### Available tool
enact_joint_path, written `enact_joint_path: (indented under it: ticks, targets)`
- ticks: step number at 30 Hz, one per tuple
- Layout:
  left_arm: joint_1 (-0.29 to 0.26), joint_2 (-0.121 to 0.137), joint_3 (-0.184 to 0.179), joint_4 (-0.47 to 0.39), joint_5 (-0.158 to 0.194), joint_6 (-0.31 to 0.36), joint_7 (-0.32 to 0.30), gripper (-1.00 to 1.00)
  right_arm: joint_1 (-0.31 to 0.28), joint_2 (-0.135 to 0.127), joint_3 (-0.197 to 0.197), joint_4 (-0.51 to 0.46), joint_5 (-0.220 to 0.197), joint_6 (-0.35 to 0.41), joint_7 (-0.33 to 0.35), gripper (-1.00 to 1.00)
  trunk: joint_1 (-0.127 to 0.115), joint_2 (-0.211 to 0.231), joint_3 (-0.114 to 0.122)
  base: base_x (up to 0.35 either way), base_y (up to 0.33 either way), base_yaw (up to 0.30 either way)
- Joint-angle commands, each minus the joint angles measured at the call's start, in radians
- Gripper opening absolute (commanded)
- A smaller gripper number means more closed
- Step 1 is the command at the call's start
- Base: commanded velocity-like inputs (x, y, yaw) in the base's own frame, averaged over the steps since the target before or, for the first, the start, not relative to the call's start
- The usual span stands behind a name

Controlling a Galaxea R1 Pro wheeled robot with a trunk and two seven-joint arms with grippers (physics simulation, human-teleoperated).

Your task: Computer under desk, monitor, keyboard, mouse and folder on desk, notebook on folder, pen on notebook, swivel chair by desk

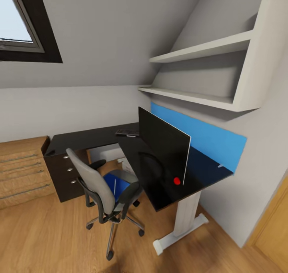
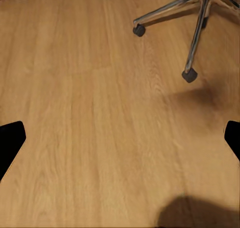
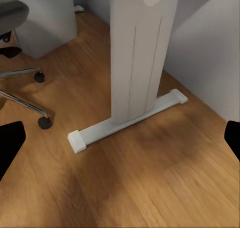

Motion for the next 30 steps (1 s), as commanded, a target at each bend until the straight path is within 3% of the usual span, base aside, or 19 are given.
enact_joint_path:
  ticks: [1,5,12,30]
  targets:
    - [-0.001,0.0,-0.007,0.0,0.009,-0.029,-0.001,1.0,0.0,0.0,-0.002,0.0,0.002,-0.005,-0.002,1.0,0.0,-0.001,-0.001,0.0,0.0,0.291]
    - [-0.001,-0.011,-0.007,0.002,0.009,-0.121,-0.001,1.0,0.0,0.001,-0.002,0.001,0.002,-0.007,-0.002,1.0,0.0,-0.001,-0.001,0.0,0.0,0.291]
    - [-0.001,-0.025,-0.007,0.002,0.009,-0.121,0.0,1.0,0.0,0.0,-0.001,0.002,0.002,-0.008,-0.002,1.0,0.0,-0.001,-0.001,0.0,0.0,0.291]
    - [-0.001,-0.027,-0.009,0.002,0.009,-0.121,-0.001,1.0,0.0,0.0,0.0,0.002,0.002,-0.007,-0.002,1.0,0.0,-0.001,-0.001,-0.045,0.044,0.291]
